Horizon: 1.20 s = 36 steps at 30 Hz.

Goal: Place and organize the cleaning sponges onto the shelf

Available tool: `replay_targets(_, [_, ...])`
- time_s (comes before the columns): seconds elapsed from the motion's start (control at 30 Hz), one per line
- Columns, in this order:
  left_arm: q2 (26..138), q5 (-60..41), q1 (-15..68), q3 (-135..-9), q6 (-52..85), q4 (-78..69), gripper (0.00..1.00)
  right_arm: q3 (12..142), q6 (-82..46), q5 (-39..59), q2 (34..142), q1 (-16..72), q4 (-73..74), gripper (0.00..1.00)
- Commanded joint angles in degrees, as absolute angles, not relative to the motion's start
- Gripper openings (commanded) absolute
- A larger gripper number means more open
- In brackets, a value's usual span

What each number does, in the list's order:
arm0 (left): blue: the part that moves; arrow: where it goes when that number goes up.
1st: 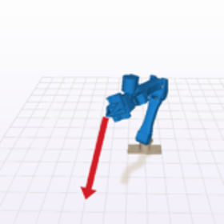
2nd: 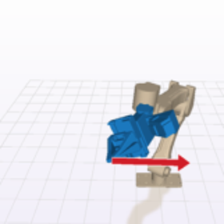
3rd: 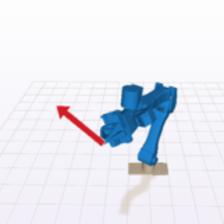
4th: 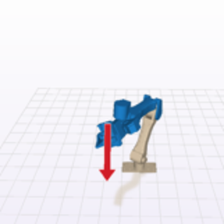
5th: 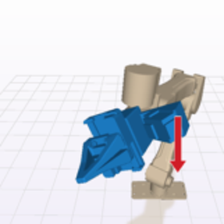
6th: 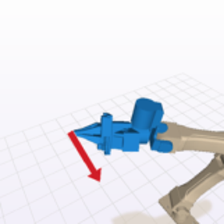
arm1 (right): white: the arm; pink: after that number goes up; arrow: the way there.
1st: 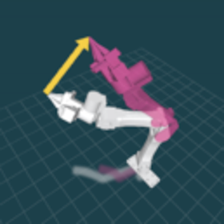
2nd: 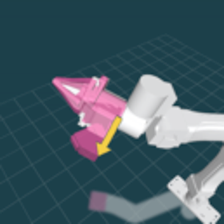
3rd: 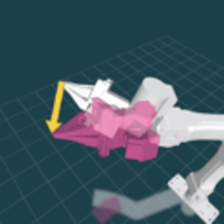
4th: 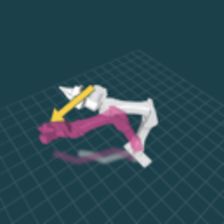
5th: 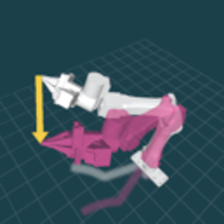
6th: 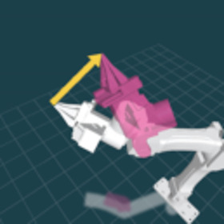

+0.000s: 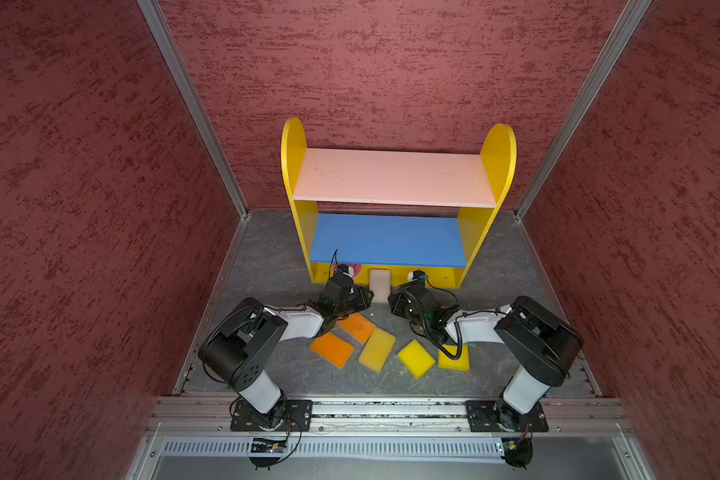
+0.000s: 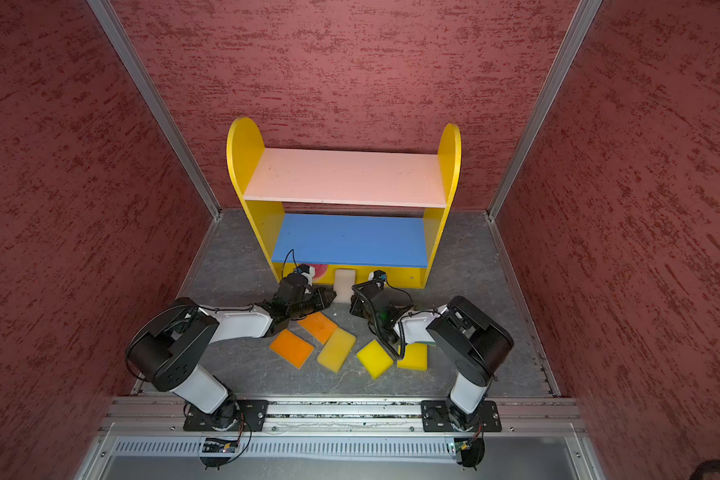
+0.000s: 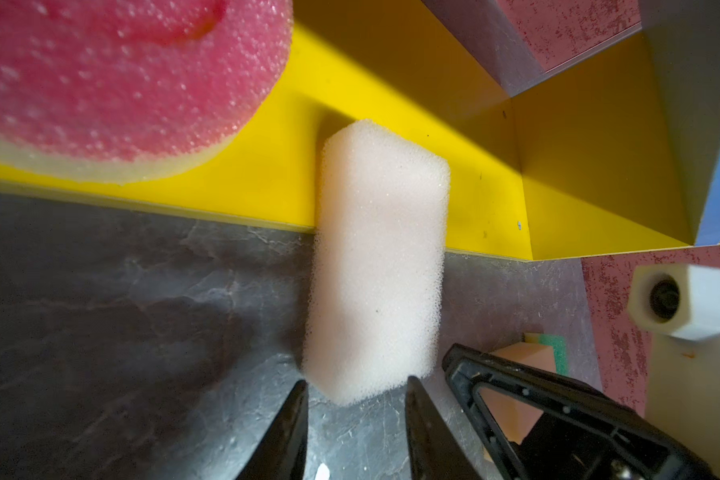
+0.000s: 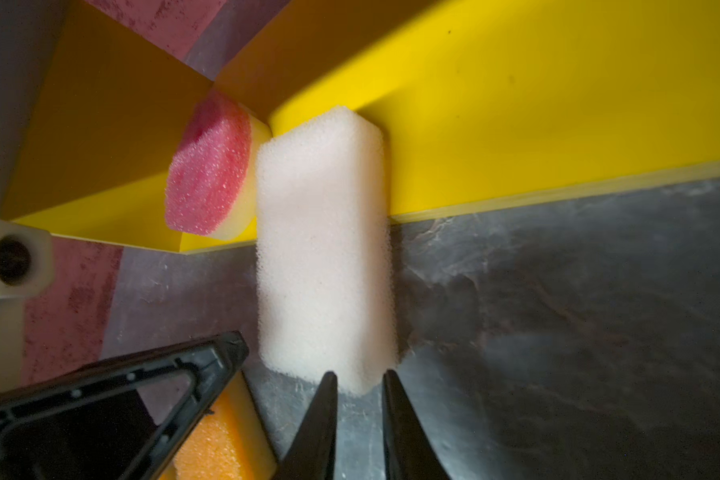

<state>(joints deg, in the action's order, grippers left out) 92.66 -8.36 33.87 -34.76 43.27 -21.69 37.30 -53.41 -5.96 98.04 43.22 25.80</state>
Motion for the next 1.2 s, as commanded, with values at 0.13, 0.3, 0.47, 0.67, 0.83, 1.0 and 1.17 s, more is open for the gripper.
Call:
replay_targets(0.13, [92.5,-7.0,35.0,-34.3,44.0,-21.1,0.39,37.1,-54.1,-5.4,100.2,42.9,27.8,0.30])
replay_targets(0.3, [94.6,-7.1,35.1,-34.9,43.9,-22.0,0.37,38.2,-53.9,-3.9,102.1,42.9,30.1,0.27])
replay_targets(0.47, [96.8,-7.3,34.9,-36.9,43.0,-22.0,0.26,38.1,-53.7,-4.4,102.3,42.9,32.2,0.19])
replay_targets(0.67, [97.1,-7.2,34.4,-38.0,42.7,-22.3,0.25,39.0,-53.2,-4.7,102.7,42.5,32.9,0.16])
replay_targets(0.83, [97.5,-7.6,33.8,-39.8,42.6,-22.4,0.25,40.3,-52.2,-4.9,102.5,42.3,32.7,0.12])
replay_targets(1.0, [98.0,-7.9,33.5,-41.3,42.4,-22.4,0.23,41.2,-51.5,-5.6,102.0,42.0,32.1,0.11])
replay_targets(1.17, [98.8,-8.2,33.2,-42.0,42.6,-22.5,0.23,42.0,-51.3,-5.7,102.4,40.9,32.0,0.11])
